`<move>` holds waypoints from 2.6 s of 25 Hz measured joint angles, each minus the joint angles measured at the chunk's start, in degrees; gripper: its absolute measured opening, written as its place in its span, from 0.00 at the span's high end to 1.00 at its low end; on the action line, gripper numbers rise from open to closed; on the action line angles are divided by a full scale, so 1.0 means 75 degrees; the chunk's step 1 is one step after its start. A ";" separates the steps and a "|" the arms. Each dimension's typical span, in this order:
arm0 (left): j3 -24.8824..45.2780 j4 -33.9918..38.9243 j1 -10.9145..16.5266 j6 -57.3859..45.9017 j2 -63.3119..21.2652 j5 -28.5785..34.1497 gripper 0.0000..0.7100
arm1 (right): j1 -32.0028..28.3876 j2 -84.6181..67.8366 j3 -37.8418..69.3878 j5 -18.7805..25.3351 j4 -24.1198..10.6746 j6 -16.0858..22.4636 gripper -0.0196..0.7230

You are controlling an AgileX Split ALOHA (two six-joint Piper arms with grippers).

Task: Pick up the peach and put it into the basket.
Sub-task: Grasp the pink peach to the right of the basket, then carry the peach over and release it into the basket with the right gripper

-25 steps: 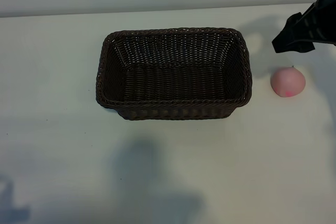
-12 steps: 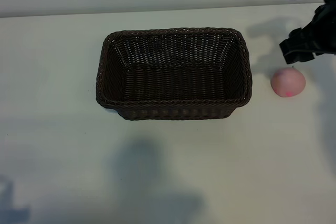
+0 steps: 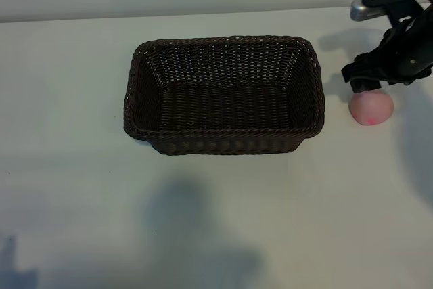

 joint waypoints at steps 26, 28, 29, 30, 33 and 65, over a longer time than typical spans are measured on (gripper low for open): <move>0.0000 0.0000 0.0000 0.0000 0.0000 -0.0007 0.16 | 0.0000 -0.1072 -0.0034 0.0459 -0.1630 0.1759 0.91; 0.0000 0.0000 0.0000 0.0000 0.0000 -0.0007 0.16 | 0.0000 -0.1562 -0.0192 0.0582 -0.1623 0.1759 0.91; 0.0000 0.0000 0.0000 0.0000 0.0000 -0.0007 0.16 | 0.0000 -0.1774 -0.0303 0.0688 -0.1623 0.1759 0.91; 0.0000 0.0000 0.0000 0.0000 0.0000 -0.0007 0.16 | 0.0000 -0.1941 -0.0464 0.0835 -0.1630 0.1759 0.91; 0.0000 0.0000 0.0000 0.0000 0.0000 -0.0007 0.16 | 0.0000 -0.2128 -0.0950 0.1260 -0.1601 0.1630 0.91; 0.0000 0.0000 0.0000 0.0000 0.0000 -0.0007 0.16 | 0.3052 -0.0172 -0.1996 0.1167 -0.0003 0.0679 0.91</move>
